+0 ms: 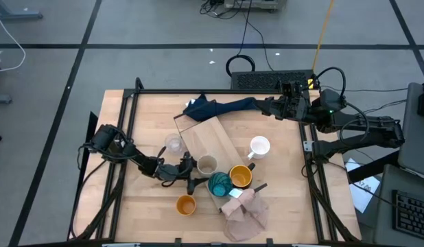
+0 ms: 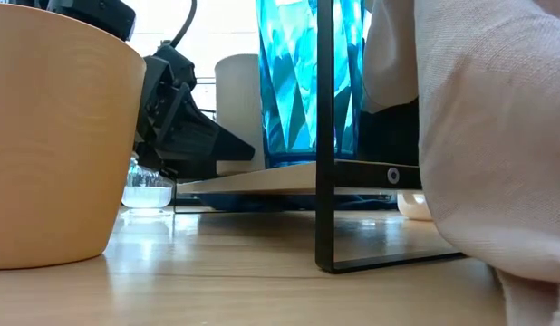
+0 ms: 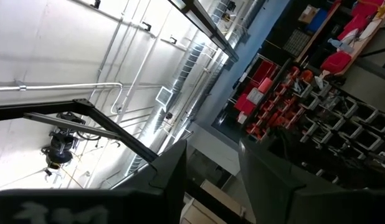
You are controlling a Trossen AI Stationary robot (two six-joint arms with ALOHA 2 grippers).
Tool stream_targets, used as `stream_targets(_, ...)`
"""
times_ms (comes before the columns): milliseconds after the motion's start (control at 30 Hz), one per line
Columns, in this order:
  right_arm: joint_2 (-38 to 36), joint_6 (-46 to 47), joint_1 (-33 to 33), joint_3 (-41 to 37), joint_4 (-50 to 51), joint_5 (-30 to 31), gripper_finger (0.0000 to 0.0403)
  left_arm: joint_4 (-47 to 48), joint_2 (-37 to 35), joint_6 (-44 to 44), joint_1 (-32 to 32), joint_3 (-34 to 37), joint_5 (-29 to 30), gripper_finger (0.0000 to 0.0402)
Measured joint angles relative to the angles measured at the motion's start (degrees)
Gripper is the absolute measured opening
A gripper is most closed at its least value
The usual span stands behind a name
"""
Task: Stack small to large cups/mugs on shelf
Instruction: Put the white cup on the shelf, then put the white mug on the shelf
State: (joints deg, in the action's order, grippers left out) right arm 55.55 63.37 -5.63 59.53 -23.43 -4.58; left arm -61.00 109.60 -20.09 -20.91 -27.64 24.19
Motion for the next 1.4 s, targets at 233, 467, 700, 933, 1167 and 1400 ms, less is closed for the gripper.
stream_targets(233,0.00,-0.02,-0.02,0.00,0.08,0.00,0.0137,-0.04,0.00,1.68,0.00,0.02,0.02,0.0311)
stream_targets(467,0.00,0.00,-0.03,0.00,0.12,0.00,0.0137,-0.28,0.00,0.91,0.39,0.04,1.35,0.0352)
stream_targets(700,0.00,0.02,-0.04,0.00,0.15,0.00,0.0137,-2.36,0.04,1.47,0.28,0.13,0.38,0.0397)
stream_targets(933,0.00,0.00,-0.16,0.00,0.17,-0.02,0.0137,-1.91,0.00,0.46,-0.64,0.07,-0.70,0.0393)
stream_targets(1167,0.00,-0.15,-0.48,0.00,0.17,-0.15,0.0137,5.46,-5.95,0.87,-1.16,0.23,-3.42,0.0393)
stream_targets(1400,0.00,-1.05,-0.74,0.00,0.17,-0.17,0.0137,20.10,-13.33,-0.03,0.86,0.20,3.44,0.0393)
